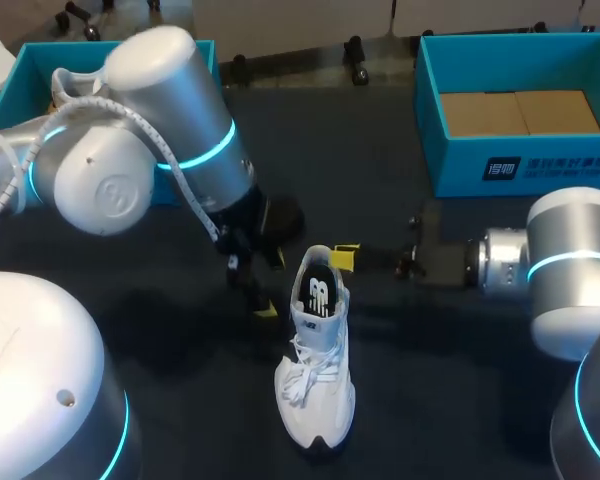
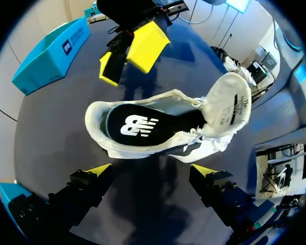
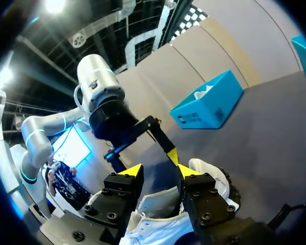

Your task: Take the shoe out of the shoebox, open the shoe tongue, remove and reinsert the insole, then place the shoe into the shoebox

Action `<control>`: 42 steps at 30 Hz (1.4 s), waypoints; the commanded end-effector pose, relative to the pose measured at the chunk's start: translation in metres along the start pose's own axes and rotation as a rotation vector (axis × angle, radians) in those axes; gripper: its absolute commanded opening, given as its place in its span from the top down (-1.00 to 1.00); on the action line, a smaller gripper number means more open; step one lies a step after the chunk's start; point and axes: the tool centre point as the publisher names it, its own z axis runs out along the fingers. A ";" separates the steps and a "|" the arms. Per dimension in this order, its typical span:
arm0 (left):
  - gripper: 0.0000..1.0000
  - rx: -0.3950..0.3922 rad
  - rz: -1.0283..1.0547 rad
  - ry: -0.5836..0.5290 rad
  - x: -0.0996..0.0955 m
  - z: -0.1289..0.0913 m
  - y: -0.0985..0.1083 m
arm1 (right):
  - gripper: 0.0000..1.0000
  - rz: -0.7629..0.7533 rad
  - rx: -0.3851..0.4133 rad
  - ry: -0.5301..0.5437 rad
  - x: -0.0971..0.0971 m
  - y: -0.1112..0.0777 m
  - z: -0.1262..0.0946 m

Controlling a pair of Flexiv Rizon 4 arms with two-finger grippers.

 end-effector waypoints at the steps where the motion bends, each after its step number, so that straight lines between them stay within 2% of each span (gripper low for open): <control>1: -1.00 0.014 0.012 0.046 -0.006 -0.030 0.013 | 0.23 0.007 0.019 -0.052 0.010 0.007 -0.016; 6: -1.00 0.009 0.029 0.056 -0.013 -0.054 0.025 | 0.29 0.012 0.040 -0.101 0.012 0.009 -0.023; 10: -1.00 -0.006 0.071 0.063 -0.015 -0.069 0.036 | 0.40 0.017 0.067 -0.157 0.014 0.011 -0.027; 11: -1.00 -0.009 0.077 0.062 -0.016 -0.072 0.039 | 0.60 0.019 0.075 -0.169 0.015 0.012 -0.028; 12: -1.00 -0.008 0.083 0.067 -0.017 -0.076 0.042 | 1.00 0.017 0.078 -0.175 0.015 0.013 -0.028; 20: -1.00 -0.043 0.147 0.066 -0.025 -0.099 0.065 | 1.00 0.020 0.142 -0.274 0.020 0.020 -0.029; 25: -1.00 -0.068 0.179 0.062 -0.034 -0.119 0.082 | 1.00 0.036 0.226 -0.356 0.022 0.025 -0.028; 28: -1.00 -0.091 0.189 0.053 -0.043 -0.129 0.092 | 1.00 0.049 0.248 -0.367 0.022 0.030 -0.027; 32: -1.00 -0.094 0.167 0.033 -0.050 -0.138 0.100 | 1.00 0.097 0.277 -0.344 0.020 0.037 -0.029; 42: -1.00 -0.081 0.142 0.027 -0.054 -0.148 0.106 | 1.00 0.235 0.454 -0.182 0.011 0.046 -0.030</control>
